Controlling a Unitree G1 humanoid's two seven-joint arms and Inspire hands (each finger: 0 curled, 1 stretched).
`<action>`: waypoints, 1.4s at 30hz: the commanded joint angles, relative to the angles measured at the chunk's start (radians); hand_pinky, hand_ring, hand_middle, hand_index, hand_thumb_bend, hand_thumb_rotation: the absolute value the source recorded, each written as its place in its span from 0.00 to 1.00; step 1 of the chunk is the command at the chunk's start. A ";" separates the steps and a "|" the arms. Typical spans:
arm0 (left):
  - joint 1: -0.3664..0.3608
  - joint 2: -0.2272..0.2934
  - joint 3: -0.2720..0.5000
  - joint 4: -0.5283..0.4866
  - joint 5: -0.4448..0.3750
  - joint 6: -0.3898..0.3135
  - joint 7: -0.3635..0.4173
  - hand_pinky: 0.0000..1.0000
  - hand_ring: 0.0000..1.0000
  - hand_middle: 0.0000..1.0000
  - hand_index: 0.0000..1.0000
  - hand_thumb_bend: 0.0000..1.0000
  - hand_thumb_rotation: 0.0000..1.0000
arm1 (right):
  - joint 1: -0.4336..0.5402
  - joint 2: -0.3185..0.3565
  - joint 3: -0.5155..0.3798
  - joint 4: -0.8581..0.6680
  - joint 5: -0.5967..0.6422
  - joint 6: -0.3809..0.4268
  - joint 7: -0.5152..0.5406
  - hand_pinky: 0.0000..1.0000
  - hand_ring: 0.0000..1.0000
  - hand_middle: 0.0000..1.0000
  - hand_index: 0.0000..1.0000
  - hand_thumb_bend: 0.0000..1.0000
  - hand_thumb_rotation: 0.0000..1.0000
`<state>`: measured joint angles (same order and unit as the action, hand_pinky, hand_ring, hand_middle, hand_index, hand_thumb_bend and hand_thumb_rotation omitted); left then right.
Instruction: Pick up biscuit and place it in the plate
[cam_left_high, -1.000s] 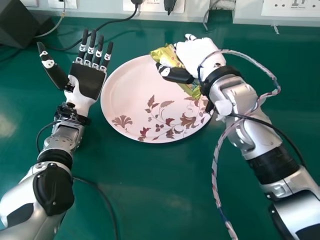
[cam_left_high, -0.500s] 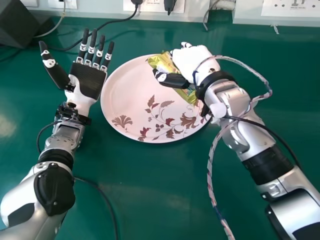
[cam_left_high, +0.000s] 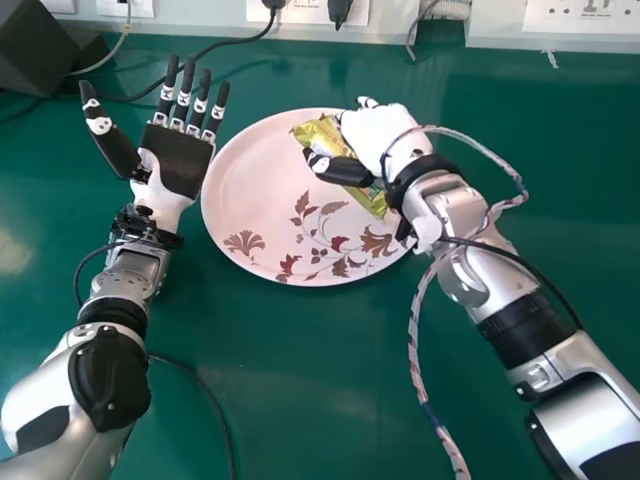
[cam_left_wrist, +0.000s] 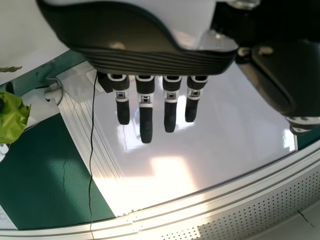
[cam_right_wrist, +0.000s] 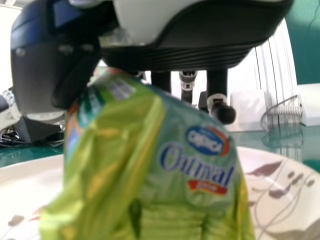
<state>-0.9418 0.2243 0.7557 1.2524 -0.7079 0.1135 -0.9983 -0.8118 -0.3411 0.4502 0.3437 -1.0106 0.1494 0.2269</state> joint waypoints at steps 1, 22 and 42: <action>0.036 -0.023 -0.010 0.022 0.008 0.001 0.003 0.90 0.78 0.90 0.96 0.93 0.52 | -0.026 0.013 0.013 0.029 0.013 -0.005 -0.004 0.06 0.02 0.10 0.49 0.51 0.04; 0.036 -0.027 -0.009 0.022 0.009 -0.009 0.021 0.88 0.78 0.88 0.94 0.94 0.53 | -0.068 0.044 0.086 0.249 0.052 -0.062 -0.107 0.06 0.02 0.10 0.49 0.51 0.04; 0.042 -0.061 -0.011 0.008 0.032 -0.147 0.153 0.85 0.78 0.86 0.92 0.96 0.57 | -0.057 0.054 0.188 0.322 0.037 -0.086 -0.154 0.17 0.29 0.45 0.53 0.52 0.00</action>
<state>-0.9404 0.1867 0.7541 1.2506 -0.6832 -0.0256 -0.8597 -0.9211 -0.3044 0.6083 0.6357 -0.9759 0.0757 0.0486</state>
